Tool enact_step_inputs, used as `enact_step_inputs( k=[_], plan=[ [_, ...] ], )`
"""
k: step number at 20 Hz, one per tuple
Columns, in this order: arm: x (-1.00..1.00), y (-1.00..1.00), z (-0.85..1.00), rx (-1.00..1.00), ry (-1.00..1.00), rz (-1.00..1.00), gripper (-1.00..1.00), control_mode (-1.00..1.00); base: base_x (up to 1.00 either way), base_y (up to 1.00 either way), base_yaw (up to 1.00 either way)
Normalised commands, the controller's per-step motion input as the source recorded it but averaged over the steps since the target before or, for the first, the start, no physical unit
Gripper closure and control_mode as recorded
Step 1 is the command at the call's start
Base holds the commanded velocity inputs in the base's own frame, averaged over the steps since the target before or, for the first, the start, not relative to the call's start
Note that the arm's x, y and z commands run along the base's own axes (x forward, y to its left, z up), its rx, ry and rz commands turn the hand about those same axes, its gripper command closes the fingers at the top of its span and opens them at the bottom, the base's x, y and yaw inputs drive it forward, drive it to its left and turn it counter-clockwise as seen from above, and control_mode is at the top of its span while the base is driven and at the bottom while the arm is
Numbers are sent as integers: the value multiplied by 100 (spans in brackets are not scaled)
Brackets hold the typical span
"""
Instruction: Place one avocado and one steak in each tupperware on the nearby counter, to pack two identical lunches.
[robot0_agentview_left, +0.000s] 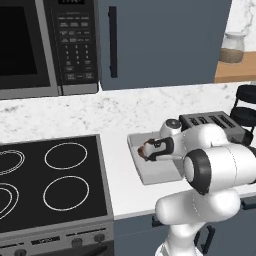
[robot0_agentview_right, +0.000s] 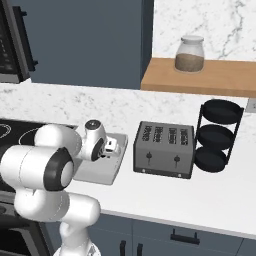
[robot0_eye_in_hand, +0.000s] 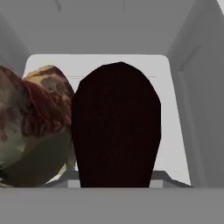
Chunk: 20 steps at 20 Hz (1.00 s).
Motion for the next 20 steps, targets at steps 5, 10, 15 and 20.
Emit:
enact_step_inputs(
  k=[5,10,15,20],
  plan=[
    [1,1,-22,0,0,0,-100,-100,0,0,0],
    [-1,1,-21,0,0,0,-100,-100,0,0,0],
    [-73,6,2,0,-5,0,-100,-100,0,0,0],
    [-100,0,42,0,-18,0,-100,-100,0,0,0]
  ],
)
